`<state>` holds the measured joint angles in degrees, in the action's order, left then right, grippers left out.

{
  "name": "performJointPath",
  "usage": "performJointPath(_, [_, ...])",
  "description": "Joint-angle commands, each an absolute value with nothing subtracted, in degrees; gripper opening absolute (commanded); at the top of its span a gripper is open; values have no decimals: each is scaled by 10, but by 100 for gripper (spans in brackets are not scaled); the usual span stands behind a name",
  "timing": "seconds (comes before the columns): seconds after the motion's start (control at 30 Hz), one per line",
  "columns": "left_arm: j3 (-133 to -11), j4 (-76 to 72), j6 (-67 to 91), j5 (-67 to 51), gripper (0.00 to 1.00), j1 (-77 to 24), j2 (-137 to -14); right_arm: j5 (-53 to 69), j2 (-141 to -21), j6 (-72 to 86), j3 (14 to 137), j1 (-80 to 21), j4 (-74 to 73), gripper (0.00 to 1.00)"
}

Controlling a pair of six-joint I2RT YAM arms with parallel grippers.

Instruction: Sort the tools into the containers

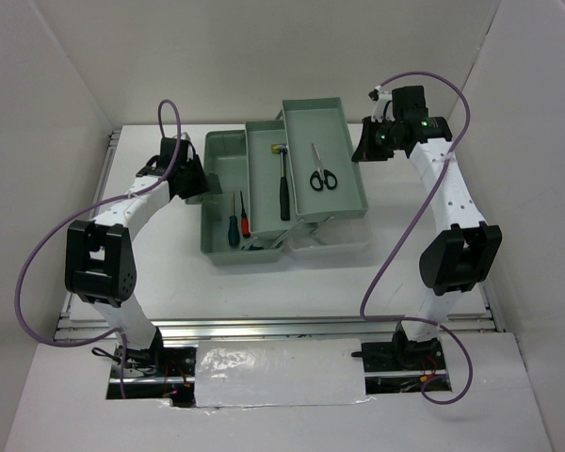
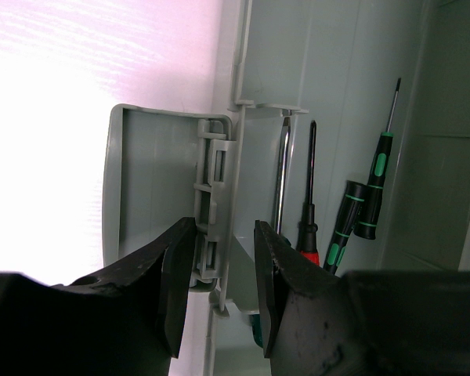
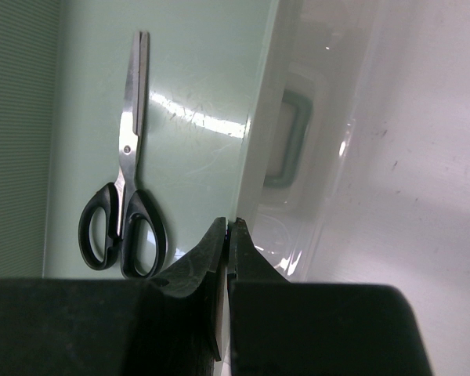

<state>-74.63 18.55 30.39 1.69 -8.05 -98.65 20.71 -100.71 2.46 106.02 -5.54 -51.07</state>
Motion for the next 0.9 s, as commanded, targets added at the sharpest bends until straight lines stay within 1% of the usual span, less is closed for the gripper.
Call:
performJointPath(0.0, [-762, 153, 322, -60, 47, -95, -1026, 316, -978, 28, 1076, -69, -467, 0])
performJointPath(0.13, [-767, 128, 330, -91, 46, -119, -1041, 326, -975, 34, 1071, -93, -463, 0])
performJointPath(0.33, [-778, 102, 347, -152, 44, -142, -1061, 309, -979, 38, 1071, -148, -455, 0])
performJointPath(0.47, [-771, 84, 358, -174, 40, -147, -1067, 295, -996, 34, 1089, -173, -454, 0])
performJointPath(0.63, [-753, 55, 375, -223, 40, -149, -1069, 277, -1019, 36, 1114, -199, -452, 0])
performJointPath(0.77, [-751, 46, 383, -235, 40, -149, -1076, 219, -1034, 35, 1126, -235, -447, 0])
performJointPath(0.87, [-759, 52, 383, -226, 41, -155, -1082, 154, -1048, 28, 1136, -269, -441, 0])
